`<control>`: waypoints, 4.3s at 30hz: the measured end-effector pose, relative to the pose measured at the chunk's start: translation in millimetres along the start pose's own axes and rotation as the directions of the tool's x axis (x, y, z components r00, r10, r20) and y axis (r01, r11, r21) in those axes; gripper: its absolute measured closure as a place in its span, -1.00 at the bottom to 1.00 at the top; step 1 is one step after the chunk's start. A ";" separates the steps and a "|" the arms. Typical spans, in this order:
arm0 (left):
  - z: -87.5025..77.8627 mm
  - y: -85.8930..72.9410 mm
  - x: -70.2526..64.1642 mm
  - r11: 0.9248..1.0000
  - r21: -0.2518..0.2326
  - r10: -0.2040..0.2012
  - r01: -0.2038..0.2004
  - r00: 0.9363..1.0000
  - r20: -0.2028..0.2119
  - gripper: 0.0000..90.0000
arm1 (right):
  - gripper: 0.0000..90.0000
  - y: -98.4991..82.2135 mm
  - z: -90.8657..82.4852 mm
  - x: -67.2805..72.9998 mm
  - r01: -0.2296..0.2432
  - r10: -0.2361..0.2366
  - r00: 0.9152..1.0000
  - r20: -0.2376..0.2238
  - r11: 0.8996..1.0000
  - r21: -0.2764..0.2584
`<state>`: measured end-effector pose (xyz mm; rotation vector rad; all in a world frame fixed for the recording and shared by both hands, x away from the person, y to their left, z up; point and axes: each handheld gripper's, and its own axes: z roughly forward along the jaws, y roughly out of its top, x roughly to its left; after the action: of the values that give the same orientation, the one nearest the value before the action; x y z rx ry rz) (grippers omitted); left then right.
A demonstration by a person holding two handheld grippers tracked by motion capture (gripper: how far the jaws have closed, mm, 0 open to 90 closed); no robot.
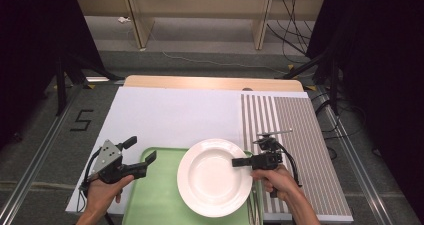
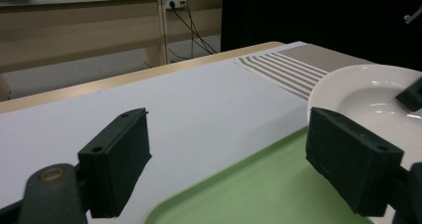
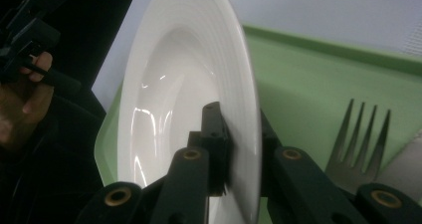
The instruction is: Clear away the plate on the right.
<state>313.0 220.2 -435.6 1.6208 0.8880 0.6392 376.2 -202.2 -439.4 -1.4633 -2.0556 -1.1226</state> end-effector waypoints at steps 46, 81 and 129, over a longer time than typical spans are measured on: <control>-0.5 0.0 -0.4 1.000 -0.001 -0.002 0.002 1.000 0.005 -0.62 | 0.84 1.5 60.9 15.1 0.026 -0.020 0.999 -0.042 0.991 0.130; -0.7 0.0 -0.7 1.000 0.004 0.005 -0.005 1.000 0.008 -0.62 | 0.57 0.8 63.5 1.2 0.100 -0.106 0.994 0.022 0.979 0.178; -1.1 -0.1 -0.6 1.000 0.005 0.005 -0.005 1.000 0.010 -0.62 | -0.22 4.3 1.2 15.0 0.274 -0.263 0.951 0.161 0.960 -0.051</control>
<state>311.8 220.3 -435.4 1.6299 0.8793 0.6327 374.4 -191.5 -428.1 -1.3697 -2.4017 -1.2327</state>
